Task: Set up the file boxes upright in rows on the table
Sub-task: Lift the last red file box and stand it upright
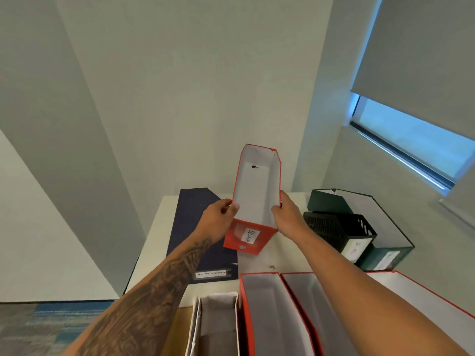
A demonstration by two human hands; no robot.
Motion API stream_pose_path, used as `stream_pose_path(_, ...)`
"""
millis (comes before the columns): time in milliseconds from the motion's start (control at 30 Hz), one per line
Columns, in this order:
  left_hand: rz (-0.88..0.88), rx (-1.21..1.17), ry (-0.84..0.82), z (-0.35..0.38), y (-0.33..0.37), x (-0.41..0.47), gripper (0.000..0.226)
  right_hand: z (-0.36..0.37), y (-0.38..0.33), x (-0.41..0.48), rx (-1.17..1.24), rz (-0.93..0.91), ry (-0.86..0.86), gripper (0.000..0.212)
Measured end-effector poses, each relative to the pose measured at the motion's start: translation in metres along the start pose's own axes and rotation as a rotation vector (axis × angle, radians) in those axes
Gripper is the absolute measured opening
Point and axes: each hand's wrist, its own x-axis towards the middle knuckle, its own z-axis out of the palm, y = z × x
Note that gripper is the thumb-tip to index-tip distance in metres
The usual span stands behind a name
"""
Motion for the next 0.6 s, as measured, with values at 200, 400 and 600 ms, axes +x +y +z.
stream_pose_path(200,-0.035,-0.108,-0.115,0.066,0.016,0.003,0.036,-0.052,0.031,0.0,-0.084,0.025,-0.007,0.037)
stream_pose_path(400,-0.128,-0.148,-0.162,0.119,0.018,0.002,0.033,-0.076,0.074,0.004,-0.141,0.063,-0.069,0.032)
stream_pose_path(600,-0.274,-0.176,-0.131,0.156,0.006,-0.001,0.039,-0.075,0.095,0.007,-0.339,0.054,-0.158,0.046)
